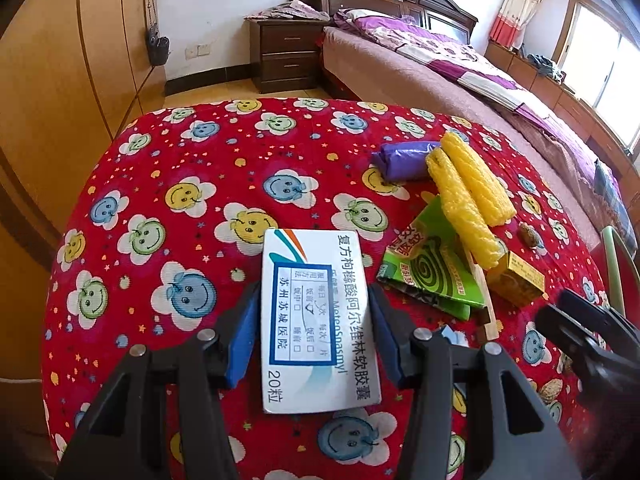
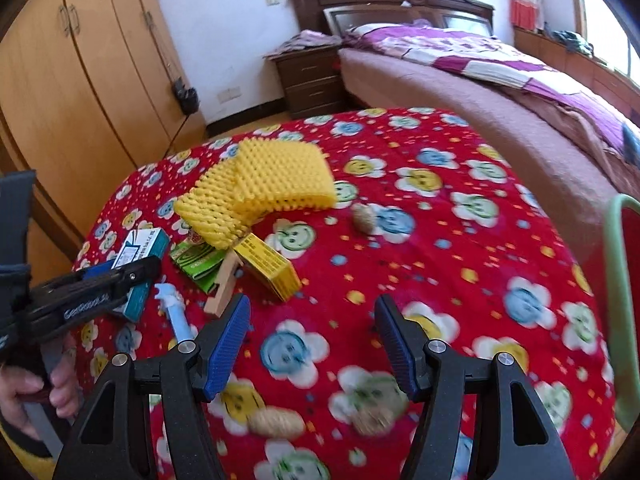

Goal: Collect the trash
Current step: 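Hold the medicine box in left gripper while right gripper grasps the small yellow box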

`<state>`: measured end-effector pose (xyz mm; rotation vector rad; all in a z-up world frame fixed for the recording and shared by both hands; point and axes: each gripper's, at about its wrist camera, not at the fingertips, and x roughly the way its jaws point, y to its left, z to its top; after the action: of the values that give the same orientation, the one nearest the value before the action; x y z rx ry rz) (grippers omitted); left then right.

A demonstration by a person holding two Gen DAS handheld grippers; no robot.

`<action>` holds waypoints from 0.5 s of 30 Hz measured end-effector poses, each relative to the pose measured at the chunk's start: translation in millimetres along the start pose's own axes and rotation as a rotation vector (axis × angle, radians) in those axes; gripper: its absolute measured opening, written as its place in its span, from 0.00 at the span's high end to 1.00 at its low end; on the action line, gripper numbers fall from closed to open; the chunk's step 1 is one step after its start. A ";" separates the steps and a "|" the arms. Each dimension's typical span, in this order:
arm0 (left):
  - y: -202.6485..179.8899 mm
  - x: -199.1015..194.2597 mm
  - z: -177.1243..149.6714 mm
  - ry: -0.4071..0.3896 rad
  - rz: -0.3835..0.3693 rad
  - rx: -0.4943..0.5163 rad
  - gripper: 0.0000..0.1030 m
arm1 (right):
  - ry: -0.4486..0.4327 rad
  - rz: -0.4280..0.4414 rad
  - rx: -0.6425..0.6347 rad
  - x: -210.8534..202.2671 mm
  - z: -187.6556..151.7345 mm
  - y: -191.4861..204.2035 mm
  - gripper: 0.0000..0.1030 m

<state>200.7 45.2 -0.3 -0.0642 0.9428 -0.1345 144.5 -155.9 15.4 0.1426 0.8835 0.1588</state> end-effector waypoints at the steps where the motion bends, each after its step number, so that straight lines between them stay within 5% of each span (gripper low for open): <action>1: 0.3 0.5 0.3 -0.001 -0.003 -0.002 0.48 | 0.005 0.003 -0.005 3.2 1.2 1.1 0.46; 4: 0.4 1.0 0.7 -0.002 -0.010 -0.006 0.48 | 0.011 0.012 -0.021 12.9 5.3 5.0 0.50; 9: 0.1 1.5 0.9 -0.005 -0.010 -0.005 0.48 | 0.016 0.025 -0.054 20.6 8.9 11.5 0.77; 15: -0.4 -0.2 0.6 -0.006 -0.007 -0.005 0.49 | 0.005 0.062 -0.039 12.2 3.4 9.6 0.78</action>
<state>201.0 44.9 0.3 -0.0722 0.9374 -0.1380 154.1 -144.3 10.1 0.1333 0.8809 0.2340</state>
